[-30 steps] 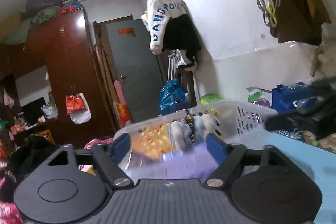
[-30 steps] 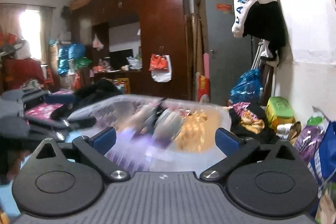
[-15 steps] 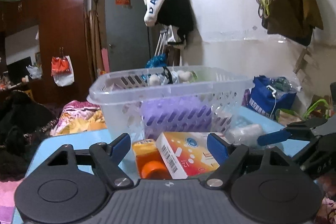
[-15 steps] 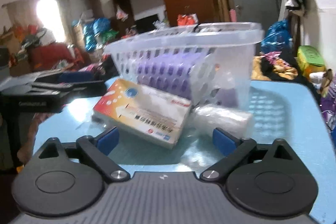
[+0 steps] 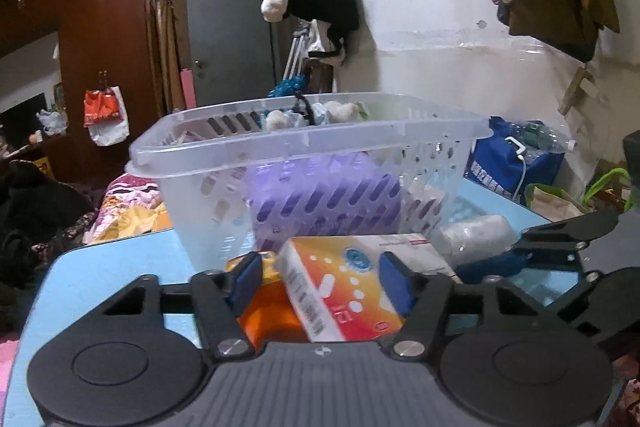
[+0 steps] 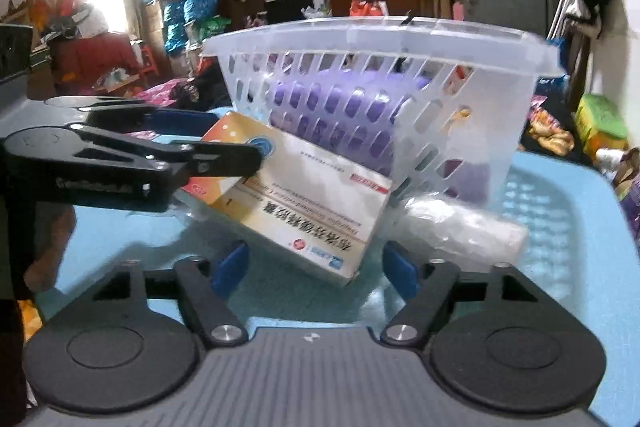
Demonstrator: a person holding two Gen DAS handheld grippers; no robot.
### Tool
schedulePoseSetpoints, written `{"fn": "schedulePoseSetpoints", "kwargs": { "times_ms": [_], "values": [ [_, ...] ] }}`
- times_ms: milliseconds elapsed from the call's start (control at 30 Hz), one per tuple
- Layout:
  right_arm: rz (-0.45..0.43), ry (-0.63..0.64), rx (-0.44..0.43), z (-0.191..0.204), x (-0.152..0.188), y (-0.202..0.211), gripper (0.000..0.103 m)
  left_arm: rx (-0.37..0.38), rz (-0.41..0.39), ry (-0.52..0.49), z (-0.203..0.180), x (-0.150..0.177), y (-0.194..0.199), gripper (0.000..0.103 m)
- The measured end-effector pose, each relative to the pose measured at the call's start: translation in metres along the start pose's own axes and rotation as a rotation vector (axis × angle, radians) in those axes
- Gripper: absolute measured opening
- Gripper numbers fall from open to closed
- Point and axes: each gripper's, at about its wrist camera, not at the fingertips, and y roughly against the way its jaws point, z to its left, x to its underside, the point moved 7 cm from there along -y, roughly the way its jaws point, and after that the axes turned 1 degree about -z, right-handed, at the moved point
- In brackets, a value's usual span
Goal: Organize objects
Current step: 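Grasp the orange-and-white medicine box with the right tool, then lift the medicine box with the right tool and lower it into the basket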
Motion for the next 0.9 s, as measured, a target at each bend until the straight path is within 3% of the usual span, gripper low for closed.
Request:
{"fn": "schedulePoseSetpoints", "kwargs": {
  "times_ms": [67,300,900],
  "values": [
    [0.0,0.007,0.02,0.001,0.0,0.0,0.062,-0.007,-0.004,-0.018,-0.005,0.0,0.001,0.057],
    [-0.036,0.063,0.074,0.01,0.0,0.004,0.056,-0.029,-0.074,-0.039,-0.008,-0.003,0.015,0.043],
    [-0.189,0.186,0.198,0.029,-0.006,0.024,0.055,-0.044,-0.214,-0.078,-0.019,-0.009,0.047,0.04]
  ]
}}
